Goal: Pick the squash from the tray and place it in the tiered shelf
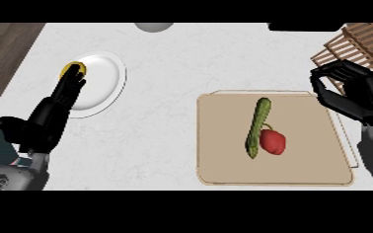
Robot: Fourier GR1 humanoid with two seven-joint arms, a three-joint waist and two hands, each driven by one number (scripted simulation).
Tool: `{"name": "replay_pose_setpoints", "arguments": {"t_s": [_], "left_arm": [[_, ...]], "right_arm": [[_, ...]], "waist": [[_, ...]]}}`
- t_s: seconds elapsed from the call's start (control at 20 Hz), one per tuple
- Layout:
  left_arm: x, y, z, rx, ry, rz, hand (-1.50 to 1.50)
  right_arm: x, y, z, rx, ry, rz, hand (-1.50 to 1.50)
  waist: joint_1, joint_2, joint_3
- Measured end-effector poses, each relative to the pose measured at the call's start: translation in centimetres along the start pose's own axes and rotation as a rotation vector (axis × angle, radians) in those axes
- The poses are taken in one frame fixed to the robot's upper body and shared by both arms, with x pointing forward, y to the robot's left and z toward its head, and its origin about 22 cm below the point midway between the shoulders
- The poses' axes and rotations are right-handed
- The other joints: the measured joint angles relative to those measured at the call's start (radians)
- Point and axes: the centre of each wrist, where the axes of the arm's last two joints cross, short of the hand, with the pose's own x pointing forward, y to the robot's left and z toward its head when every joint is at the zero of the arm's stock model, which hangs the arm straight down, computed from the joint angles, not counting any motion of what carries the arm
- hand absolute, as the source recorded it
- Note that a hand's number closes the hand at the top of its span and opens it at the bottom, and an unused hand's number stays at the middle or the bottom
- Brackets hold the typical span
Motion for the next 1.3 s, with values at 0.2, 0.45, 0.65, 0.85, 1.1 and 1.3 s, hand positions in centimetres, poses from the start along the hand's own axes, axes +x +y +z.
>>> {"name": "replay_pose_setpoints", "arguments": {"t_s": [0.2,0.45,0.65,0.85,1.1,1.3], "left_arm": [[0.5,-0.6,0.0,-0.01,0.021,0.009,0.0],[1.5,-0.7,0.4,-0.008,0.031,0.006,0.0],[1.3,-0.9,0.6,-0.003,0.036,0.004,0.0],[1.8,-0.5,0.8,0.003,0.04,0.01,0.0],[1.7,0.0,1.1,-0.002,0.043,0.006,0.0],[2.1,-0.6,1.3,-0.005,0.036,0.004,0.0]], "right_arm": [[-3.5,-0.6,1.3,0.107,0.065,-0.072,-1.5],[-4.3,-1.8,3.3,0.257,0.05,-0.076,-1.5],[-2.6,-3.2,4.1,0.312,0.051,0.002,-1.5],[-0.2,-3.8,3.4,0.356,0.069,0.15,-1.5],[2.7,-2.7,2.7,0.433,0.106,0.291,-1.5],[4.0,-0.5,2.3,0.477,0.148,0.338,-1.5]], "waist": [[-0.002,-0.002,0.001],[-0.012,-0.006,0.001],[-0.019,-0.008,0.0],[-0.019,-0.01,-0.001],[-0.019,-0.01,-0.001],[-0.018,-0.009,-0.001]]}}
